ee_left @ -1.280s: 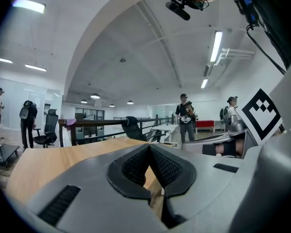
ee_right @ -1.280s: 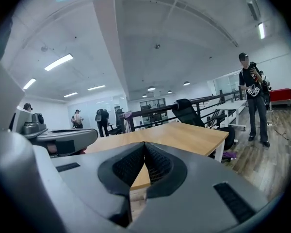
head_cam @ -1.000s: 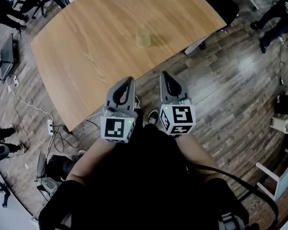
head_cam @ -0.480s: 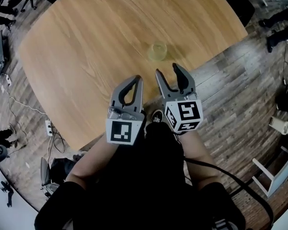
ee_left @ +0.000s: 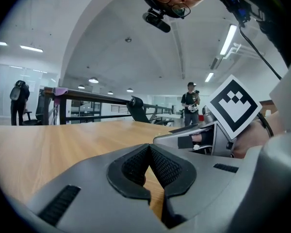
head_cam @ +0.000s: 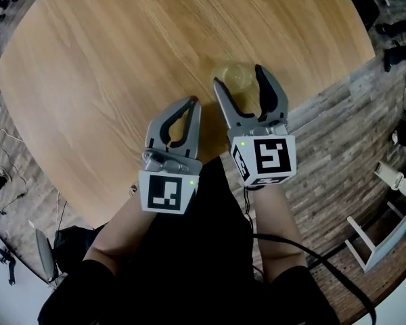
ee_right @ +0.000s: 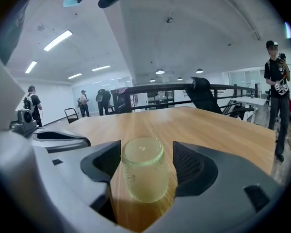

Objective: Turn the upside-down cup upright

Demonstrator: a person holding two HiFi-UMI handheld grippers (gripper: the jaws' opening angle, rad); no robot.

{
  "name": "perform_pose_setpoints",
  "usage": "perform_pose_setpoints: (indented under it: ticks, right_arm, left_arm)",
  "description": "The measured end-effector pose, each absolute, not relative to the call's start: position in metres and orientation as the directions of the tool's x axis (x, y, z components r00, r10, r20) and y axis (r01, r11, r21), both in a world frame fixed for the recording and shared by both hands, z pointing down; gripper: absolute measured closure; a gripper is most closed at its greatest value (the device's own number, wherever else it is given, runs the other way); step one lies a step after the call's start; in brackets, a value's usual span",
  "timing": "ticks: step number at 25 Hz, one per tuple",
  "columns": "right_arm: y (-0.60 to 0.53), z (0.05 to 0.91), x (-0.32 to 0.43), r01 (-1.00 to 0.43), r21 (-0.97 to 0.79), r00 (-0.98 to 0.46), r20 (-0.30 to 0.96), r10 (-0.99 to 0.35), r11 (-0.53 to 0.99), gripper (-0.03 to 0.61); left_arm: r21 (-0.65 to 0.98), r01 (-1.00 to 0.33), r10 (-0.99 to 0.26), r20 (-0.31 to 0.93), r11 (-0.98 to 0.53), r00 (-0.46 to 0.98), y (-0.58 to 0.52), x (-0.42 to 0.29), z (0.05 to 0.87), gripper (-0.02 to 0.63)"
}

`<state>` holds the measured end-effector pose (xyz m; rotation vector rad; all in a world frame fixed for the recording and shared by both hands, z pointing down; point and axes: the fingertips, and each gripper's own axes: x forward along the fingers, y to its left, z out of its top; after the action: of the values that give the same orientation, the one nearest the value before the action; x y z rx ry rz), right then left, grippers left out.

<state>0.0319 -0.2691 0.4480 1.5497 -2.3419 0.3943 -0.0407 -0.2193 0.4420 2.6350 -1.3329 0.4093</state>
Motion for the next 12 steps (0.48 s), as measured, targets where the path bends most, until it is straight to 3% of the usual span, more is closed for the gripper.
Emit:
perform_pose_setpoints:
  ticks: [5,11,12]
  right_arm:
    - [-0.28,0.463,0.026,-0.906,-0.007,-0.391,0.391,-0.833,0.422,0.299]
    - [-0.282,0.456,0.04,-0.896,-0.066,-0.435,0.335,-0.836,0.44,0.299]
    - [-0.281,0.453,0.043,-0.892,-0.09,-0.445,0.331,-0.832,0.442,0.299]
  left_arm:
    - [0.073,-0.828,-0.774,0.317,-0.556,0.548,-0.225,-0.036,0.468,0.606]
    - [0.026,-0.805,-0.766,0.292,-0.592,0.573,-0.225,-0.022,0.481,0.604]
    - [-0.001,-0.789,-0.755,0.292,-0.615,0.588,-0.225,-0.016,0.482,0.489]
